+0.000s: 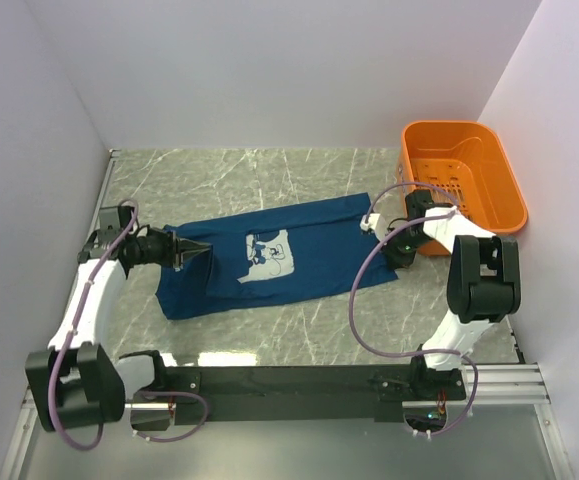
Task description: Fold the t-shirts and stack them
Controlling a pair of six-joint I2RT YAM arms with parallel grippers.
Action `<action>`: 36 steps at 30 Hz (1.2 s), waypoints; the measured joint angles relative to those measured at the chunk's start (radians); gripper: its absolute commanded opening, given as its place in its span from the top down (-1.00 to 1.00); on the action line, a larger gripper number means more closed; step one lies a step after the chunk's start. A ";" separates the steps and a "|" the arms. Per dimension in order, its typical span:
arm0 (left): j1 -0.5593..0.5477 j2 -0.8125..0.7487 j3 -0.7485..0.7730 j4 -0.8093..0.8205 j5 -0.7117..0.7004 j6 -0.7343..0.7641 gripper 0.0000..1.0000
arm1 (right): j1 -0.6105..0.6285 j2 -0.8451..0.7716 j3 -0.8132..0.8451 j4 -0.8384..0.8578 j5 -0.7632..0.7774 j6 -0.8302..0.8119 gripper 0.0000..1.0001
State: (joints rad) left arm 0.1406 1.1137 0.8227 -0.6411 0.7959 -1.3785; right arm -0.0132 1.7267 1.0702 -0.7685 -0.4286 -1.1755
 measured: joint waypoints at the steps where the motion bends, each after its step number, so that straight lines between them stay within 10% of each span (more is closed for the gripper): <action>1: 0.000 0.020 0.005 0.013 0.000 0.000 0.99 | 0.000 0.004 0.002 0.001 0.002 0.006 1.00; 36: 0.053 0.460 0.274 0.099 -0.034 0.164 0.99 | 0.001 0.023 0.031 0.101 -0.005 0.239 1.00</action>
State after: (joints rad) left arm 0.1936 1.5742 1.0962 -0.5419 0.7616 -1.2148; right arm -0.0124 1.7493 1.1011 -0.6674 -0.4339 -0.9363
